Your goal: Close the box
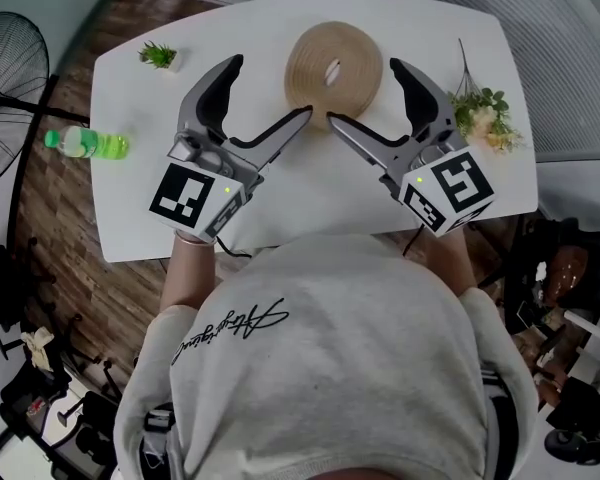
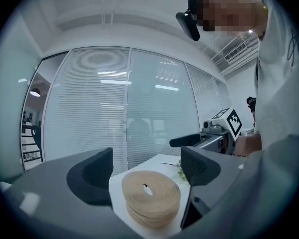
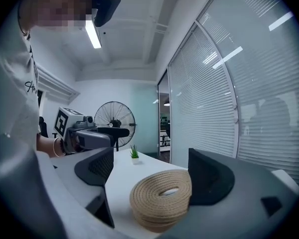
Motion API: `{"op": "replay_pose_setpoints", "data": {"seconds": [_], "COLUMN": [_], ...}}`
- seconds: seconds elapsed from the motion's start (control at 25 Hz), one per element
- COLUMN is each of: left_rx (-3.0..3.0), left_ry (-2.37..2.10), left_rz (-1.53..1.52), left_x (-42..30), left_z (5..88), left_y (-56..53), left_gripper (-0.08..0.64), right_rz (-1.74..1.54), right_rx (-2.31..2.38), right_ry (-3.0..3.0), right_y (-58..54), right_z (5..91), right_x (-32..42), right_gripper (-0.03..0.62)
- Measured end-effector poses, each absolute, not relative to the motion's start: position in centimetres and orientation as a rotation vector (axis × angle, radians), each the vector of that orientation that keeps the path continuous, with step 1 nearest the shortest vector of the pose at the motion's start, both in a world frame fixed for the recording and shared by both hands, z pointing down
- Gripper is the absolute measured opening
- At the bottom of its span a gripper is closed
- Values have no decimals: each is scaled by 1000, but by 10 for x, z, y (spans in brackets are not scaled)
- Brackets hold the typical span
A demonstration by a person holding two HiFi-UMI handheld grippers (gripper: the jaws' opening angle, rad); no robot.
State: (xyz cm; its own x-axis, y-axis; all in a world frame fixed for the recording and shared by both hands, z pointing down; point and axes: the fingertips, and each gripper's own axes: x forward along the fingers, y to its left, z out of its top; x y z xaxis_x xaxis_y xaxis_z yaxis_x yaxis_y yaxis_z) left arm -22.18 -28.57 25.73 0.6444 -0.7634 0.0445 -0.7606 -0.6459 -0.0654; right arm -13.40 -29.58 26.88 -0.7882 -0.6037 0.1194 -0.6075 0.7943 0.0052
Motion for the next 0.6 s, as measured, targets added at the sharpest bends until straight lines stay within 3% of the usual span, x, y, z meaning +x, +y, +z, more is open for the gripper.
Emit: {"op": "replay_pose_setpoints", "data": {"seconds": [0.12, 0.6], "left_rx": [-2813, -2784], "left_ry": [1303, 1302], "left_rz": [-55, -50], "left_x": [-222, -222], "left_z": [251, 245], "left_y": [-284, -280], "left_gripper": [379, 247], "right_rz": [46, 74], "right_rx": [965, 954], "right_ry": [-2877, -2944], "right_y": [-295, -291], "right_z": [267, 260], "right_x": [-136, -140], "right_gripper": [452, 273]}}
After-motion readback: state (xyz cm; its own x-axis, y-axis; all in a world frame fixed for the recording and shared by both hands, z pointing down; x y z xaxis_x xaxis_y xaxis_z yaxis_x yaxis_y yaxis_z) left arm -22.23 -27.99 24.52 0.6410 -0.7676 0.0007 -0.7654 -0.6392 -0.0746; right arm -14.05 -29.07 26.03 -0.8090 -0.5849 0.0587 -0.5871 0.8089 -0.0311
